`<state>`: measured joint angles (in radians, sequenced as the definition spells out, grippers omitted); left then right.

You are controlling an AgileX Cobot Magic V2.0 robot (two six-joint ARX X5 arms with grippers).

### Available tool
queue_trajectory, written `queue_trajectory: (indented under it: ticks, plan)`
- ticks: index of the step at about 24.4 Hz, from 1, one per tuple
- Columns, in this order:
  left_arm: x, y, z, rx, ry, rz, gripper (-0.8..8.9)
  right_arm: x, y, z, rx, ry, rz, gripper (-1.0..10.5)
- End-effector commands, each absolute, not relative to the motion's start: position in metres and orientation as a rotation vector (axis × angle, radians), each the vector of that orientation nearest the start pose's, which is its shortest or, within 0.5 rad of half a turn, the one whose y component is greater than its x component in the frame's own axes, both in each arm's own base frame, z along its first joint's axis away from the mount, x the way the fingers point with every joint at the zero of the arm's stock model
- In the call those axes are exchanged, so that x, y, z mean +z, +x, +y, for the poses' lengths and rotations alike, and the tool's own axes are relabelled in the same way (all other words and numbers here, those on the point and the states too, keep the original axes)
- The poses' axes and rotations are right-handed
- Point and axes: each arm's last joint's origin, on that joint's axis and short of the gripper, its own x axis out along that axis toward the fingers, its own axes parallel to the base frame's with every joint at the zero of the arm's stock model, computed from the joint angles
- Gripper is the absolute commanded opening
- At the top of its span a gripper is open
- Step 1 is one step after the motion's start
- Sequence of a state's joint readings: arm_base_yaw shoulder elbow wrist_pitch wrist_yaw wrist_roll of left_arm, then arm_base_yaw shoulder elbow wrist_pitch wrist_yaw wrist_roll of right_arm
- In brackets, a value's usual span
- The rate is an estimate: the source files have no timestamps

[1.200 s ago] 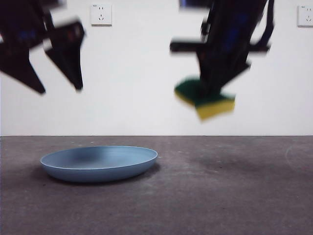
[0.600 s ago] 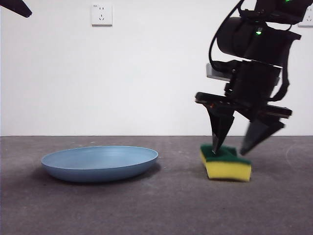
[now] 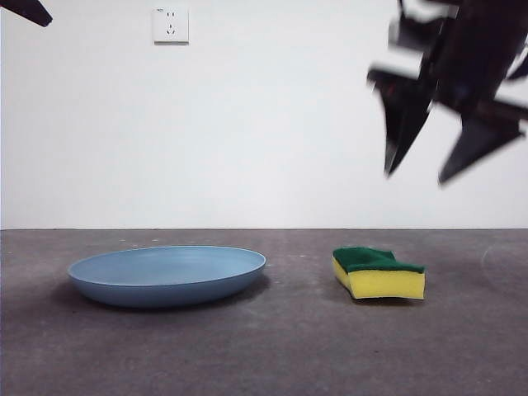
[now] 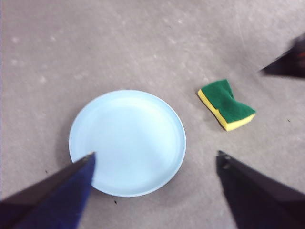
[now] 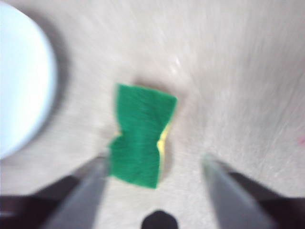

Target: Pick up the plate,pick up the cloth,clean the plate with the cloth

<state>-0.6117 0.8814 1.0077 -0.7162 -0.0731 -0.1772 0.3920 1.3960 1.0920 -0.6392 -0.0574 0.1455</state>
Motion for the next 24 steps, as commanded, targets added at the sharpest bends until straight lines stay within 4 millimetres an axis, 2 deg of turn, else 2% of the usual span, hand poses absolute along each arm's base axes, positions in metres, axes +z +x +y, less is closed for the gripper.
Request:
queue_trajectory:
  ticks: [1,2,7,11,13,17,20,24]
  plan:
    - [0.344,0.139,-0.096,-0.477,0.058,0.585,1.16,0.298,0.239,0.103,0.408,0.006,0.861,0.2]
    - [0.344,0.139,-0.096,-0.485,0.077,0.574,-0.2,0.309,0.23,0.1,0.445,0.026,0.816,0.0]
    - [0.349,0.139,-0.095,-0.488,0.087,0.521,-0.08,0.356,0.179,0.082,0.565,0.028,0.588,-0.1]
    - [0.361,0.126,-0.086,-0.48,0.108,0.416,-0.08,0.372,0.146,0.069,0.562,-0.026,0.464,-0.1]
    - [0.365,0.115,-0.083,-0.508,0.13,0.371,-0.08,0.367,0.134,0.063,0.489,-0.05,0.434,-0.1]
    - [0.367,0.101,-0.075,-0.495,0.118,0.32,-0.08,0.341,0.121,0.056,0.438,-0.051,0.407,-0.1]
    - [0.354,0.101,-0.076,-0.482,0.123,0.313,-0.08,0.325,0.116,0.054,0.439,-0.036,0.378,-0.1]
    - [0.322,0.102,-0.079,-0.48,0.128,0.302,-0.08,0.304,0.113,0.053,0.444,-0.022,0.36,-0.1]
